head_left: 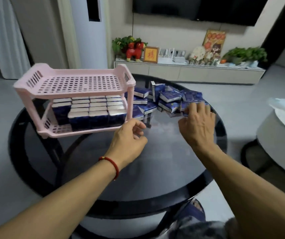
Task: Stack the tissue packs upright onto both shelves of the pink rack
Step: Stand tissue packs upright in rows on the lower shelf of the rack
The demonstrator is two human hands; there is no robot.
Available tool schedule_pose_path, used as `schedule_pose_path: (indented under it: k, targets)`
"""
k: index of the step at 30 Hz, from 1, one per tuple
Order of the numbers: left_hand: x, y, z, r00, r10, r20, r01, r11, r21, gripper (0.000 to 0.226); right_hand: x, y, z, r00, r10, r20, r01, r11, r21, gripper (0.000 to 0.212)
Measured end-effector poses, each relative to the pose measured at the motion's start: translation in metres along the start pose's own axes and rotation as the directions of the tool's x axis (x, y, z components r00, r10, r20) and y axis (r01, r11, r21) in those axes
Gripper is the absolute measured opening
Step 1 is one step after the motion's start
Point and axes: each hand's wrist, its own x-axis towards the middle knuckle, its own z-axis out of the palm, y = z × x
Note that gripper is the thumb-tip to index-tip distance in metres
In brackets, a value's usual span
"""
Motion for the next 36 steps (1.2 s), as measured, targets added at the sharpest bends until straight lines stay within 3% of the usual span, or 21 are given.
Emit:
schedule_pose_path:
  k: [3, 6, 8, 10, 11, 13, 16, 20, 23, 25, 27, 29, 31, 34, 36]
  targets:
    - [0.007, 0.007, 0.027, 0.999, 0.006, 0.032, -0.005, 0.999, -0.033, 0.024, 0.006, 0.026, 0.010, 0.931, 0.365, 0.023, -0.365, 0.930, 0.025, 0.051]
    - [0.009, 0.013, 0.042, 0.999, -0.014, 0.049, 0.016, 1.000, -0.026, 0.024, 0.000, 0.038, 0.011, 0.861, 0.482, 0.164, -0.505, 0.848, 0.159, 0.055]
    - [0.012, 0.019, 0.050, 0.998, -0.035, 0.043, 0.038, 0.998, -0.048, 0.024, -0.001, 0.047, 0.008, 0.780, 0.590, 0.207, -0.622, 0.693, 0.365, 0.048]
    - [0.014, 0.025, 0.059, 0.997, -0.063, 0.050, 0.068, 0.992, -0.108, 0.021, -0.001, 0.050, -0.003, 0.634, 0.706, 0.317, -0.729, 0.407, 0.551, 0.049]
    - [0.014, 0.027, 0.064, 0.996, -0.073, 0.055, 0.080, 0.987, -0.136, 0.020, -0.003, 0.051, -0.010, 0.590, 0.710, 0.384, -0.727, 0.261, 0.635, 0.050]
    - [0.015, 0.031, 0.073, 0.993, -0.090, 0.078, 0.106, 0.969, -0.221, 0.020, -0.010, 0.049, -0.022, 0.585, 0.647, 0.490, -0.684, 0.069, 0.726, 0.044]
    - [0.015, 0.041, 0.080, 0.981, -0.134, 0.143, 0.182, 0.890, -0.419, 0.022, -0.023, 0.034, -0.043, 0.676, 0.511, 0.532, -0.616, -0.005, 0.788, 0.032]
    - [0.013, 0.049, 0.079, 0.946, -0.150, 0.288, 0.296, 0.760, -0.579, 0.031, -0.037, 0.010, -0.060, 0.788, 0.266, 0.555, -0.593, 0.085, 0.801, 0.022]
    - [0.019, 0.038, 0.070, 0.946, -0.258, 0.197, 0.325, 0.755, -0.570, 0.035, -0.039, -0.001, -0.061, 0.822, 0.090, 0.562, -0.566, 0.224, 0.793, 0.021]
    - [0.024, 0.029, 0.058, 0.931, -0.331, 0.152, 0.354, 0.723, -0.594, 0.033, -0.034, 0.000, -0.051, 0.881, 0.108, 0.460, -0.449, 0.496, 0.743, 0.022]
    - [0.027, 0.023, 0.046, 0.921, -0.358, 0.153, 0.372, 0.693, -0.618, 0.032, -0.022, 0.008, -0.032, 0.961, 0.119, 0.251, -0.239, 0.817, 0.525, 0.024]
    - [0.027, 0.021, 0.035, 0.907, -0.378, 0.188, 0.401, 0.636, -0.659, 0.032, -0.007, 0.015, -0.010, 0.983, 0.021, 0.184, -0.066, 0.967, 0.245, 0.052]
    - [0.025, 0.020, 0.027, 0.889, -0.373, 0.265, 0.441, 0.546, -0.713, 0.035, 0.008, 0.020, 0.009, 0.974, -0.004, 0.225, -0.013, 0.997, 0.072, 0.069]
    - [0.021, 0.016, 0.011, 0.830, -0.379, 0.409, 0.536, 0.340, -0.772, 0.042, 0.022, 0.023, 0.028, 0.980, 0.028, 0.196, -0.032, 0.999, 0.018, 0.067]
    - [0.019, 0.013, -0.001, 0.790, -0.335, 0.513, 0.601, 0.261, -0.755, 0.027, 0.023, 0.021, 0.035, 0.988, 0.013, 0.152, -0.012, 1.000, -0.006, 0.062]
